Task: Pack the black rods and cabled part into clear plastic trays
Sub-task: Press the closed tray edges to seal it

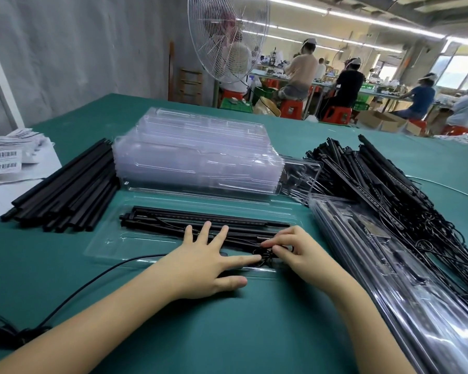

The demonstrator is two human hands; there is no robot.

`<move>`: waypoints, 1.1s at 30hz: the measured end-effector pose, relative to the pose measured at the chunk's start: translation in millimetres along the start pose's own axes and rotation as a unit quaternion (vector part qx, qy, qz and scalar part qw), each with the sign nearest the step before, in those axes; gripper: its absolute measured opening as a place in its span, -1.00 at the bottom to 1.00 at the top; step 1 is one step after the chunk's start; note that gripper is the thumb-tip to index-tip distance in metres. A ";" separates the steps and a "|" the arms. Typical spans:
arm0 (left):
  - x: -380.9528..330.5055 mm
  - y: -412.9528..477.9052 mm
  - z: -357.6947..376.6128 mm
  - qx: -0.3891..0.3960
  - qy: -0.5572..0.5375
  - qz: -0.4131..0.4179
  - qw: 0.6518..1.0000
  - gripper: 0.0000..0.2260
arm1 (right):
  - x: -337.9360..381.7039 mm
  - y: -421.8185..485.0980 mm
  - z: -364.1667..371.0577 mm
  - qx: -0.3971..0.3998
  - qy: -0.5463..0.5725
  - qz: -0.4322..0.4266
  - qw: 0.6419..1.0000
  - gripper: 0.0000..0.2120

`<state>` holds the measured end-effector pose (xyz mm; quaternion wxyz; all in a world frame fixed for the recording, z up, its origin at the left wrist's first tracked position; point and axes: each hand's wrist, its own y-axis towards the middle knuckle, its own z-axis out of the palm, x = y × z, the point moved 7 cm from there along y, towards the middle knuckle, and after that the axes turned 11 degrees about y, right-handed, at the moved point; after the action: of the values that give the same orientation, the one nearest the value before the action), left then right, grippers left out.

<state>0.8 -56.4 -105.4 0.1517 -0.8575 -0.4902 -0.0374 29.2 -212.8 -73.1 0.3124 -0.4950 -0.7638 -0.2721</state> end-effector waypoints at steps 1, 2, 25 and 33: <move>0.5 0.0 0.7 0.000 -0.001 -0.002 1.000 -0.51 | -2.4 -3.2 -2.1 0.003 -0.011 0.006 1.000 -0.80; 1.0 0.1 1.3 -0.001 -0.002 -0.004 1.000 -0.52 | -3.9 -5.9 -3.7 0.001 -0.015 0.008 1.000 -0.79; -5.3 6.4 0.3 -0.045 -0.057 0.018 0.997 -0.55 | 5.4 -0.2 -5.8 0.021 -0.181 0.038 0.982 -0.85; -3.4 7.4 -2.9 -0.065 -0.080 0.048 0.994 -0.55 | 4.3 -10.9 -7.2 -0.012 -0.181 0.053 0.982 -0.73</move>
<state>5.5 -63.6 -105.1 0.0579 -0.8884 -0.4553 0.0066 19.3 -219.5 -66.3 0.1768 -0.5796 -0.7772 -0.1698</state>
